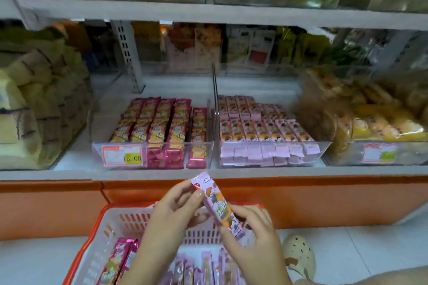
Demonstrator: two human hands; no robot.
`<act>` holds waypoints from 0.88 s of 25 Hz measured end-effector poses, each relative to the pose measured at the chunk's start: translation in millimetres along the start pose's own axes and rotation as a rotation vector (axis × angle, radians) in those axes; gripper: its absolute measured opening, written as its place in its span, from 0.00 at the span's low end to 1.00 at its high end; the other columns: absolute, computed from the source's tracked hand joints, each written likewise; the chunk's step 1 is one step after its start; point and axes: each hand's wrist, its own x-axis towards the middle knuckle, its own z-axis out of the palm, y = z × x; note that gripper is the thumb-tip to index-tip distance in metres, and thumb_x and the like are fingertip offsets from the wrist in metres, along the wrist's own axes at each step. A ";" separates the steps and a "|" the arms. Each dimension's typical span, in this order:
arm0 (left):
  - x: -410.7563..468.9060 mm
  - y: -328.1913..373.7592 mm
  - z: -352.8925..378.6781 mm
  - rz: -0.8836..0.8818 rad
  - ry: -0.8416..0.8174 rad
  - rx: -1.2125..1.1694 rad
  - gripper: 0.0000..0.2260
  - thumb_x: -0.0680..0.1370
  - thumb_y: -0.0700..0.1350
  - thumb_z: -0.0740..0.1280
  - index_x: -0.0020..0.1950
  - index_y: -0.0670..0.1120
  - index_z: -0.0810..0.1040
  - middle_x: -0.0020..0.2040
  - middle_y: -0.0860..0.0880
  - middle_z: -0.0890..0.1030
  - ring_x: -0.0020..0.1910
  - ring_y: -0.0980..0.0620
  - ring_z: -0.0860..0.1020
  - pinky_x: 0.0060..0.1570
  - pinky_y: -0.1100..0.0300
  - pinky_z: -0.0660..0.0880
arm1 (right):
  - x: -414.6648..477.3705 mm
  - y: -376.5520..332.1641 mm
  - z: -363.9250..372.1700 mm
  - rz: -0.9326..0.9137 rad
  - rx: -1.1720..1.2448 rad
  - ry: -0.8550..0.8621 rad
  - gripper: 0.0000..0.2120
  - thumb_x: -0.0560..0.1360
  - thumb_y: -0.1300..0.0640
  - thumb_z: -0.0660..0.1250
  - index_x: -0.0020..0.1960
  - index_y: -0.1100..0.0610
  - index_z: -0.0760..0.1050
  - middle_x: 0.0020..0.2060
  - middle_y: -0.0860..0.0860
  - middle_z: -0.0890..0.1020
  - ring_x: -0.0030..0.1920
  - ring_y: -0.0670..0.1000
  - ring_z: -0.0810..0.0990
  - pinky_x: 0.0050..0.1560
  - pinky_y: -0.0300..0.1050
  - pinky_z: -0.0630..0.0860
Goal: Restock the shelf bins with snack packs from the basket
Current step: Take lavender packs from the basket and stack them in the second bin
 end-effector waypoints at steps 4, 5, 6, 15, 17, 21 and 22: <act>33.5 86.8 26.9 0.559 0.136 0.453 0.14 0.74 0.50 0.68 0.59 0.56 0.78 0.54 0.61 0.82 0.53 0.65 0.78 0.53 0.71 0.74 | 97.3 -42.2 -61.1 -0.032 0.161 0.318 0.12 0.69 0.54 0.74 0.50 0.44 0.78 0.46 0.41 0.80 0.49 0.39 0.78 0.48 0.26 0.70; 49.1 98.7 33.4 0.638 0.155 0.653 0.15 0.76 0.51 0.67 0.63 0.57 0.76 0.59 0.63 0.78 0.56 0.67 0.75 0.55 0.74 0.70 | 126.1 -44.5 -75.4 -0.019 0.125 0.341 0.11 0.70 0.55 0.74 0.51 0.45 0.78 0.47 0.41 0.79 0.49 0.39 0.78 0.48 0.28 0.71; 65.9 105.7 40.0 0.669 0.158 0.836 0.18 0.77 0.53 0.65 0.67 0.56 0.72 0.62 0.63 0.75 0.60 0.65 0.73 0.58 0.72 0.67 | 155.8 -43.0 -86.6 0.003 0.074 0.349 0.11 0.71 0.55 0.73 0.51 0.46 0.77 0.47 0.42 0.79 0.48 0.41 0.77 0.47 0.32 0.72; 126.8 91.4 52.5 0.477 0.072 0.906 0.26 0.78 0.59 0.59 0.76 0.59 0.59 0.71 0.59 0.70 0.69 0.57 0.70 0.62 0.61 0.69 | 312.1 40.2 -65.0 0.399 -0.455 0.010 0.15 0.73 0.49 0.69 0.51 0.60 0.78 0.48 0.56 0.83 0.52 0.58 0.81 0.49 0.43 0.76; 127.8 91.1 52.0 0.504 0.054 0.914 0.27 0.78 0.60 0.58 0.76 0.59 0.59 0.71 0.60 0.69 0.69 0.58 0.69 0.62 0.61 0.70 | 312.7 42.7 -60.7 0.404 -0.483 -0.147 0.10 0.73 0.50 0.70 0.45 0.57 0.79 0.42 0.53 0.83 0.47 0.55 0.81 0.43 0.40 0.73; 125.5 91.8 52.2 0.498 0.051 0.900 0.26 0.78 0.60 0.58 0.76 0.61 0.58 0.72 0.60 0.68 0.69 0.57 0.69 0.62 0.58 0.72 | 306.9 41.9 -65.4 0.371 -0.408 -0.259 0.10 0.75 0.51 0.68 0.54 0.53 0.79 0.49 0.49 0.81 0.43 0.47 0.79 0.44 0.39 0.74; 125.2 92.3 52.2 0.494 0.055 0.897 0.26 0.78 0.60 0.58 0.76 0.61 0.58 0.72 0.60 0.68 0.69 0.57 0.69 0.62 0.57 0.72 | 305.2 39.8 -68.1 0.387 -0.400 -0.287 0.10 0.77 0.52 0.66 0.56 0.52 0.79 0.52 0.49 0.81 0.45 0.47 0.79 0.46 0.40 0.75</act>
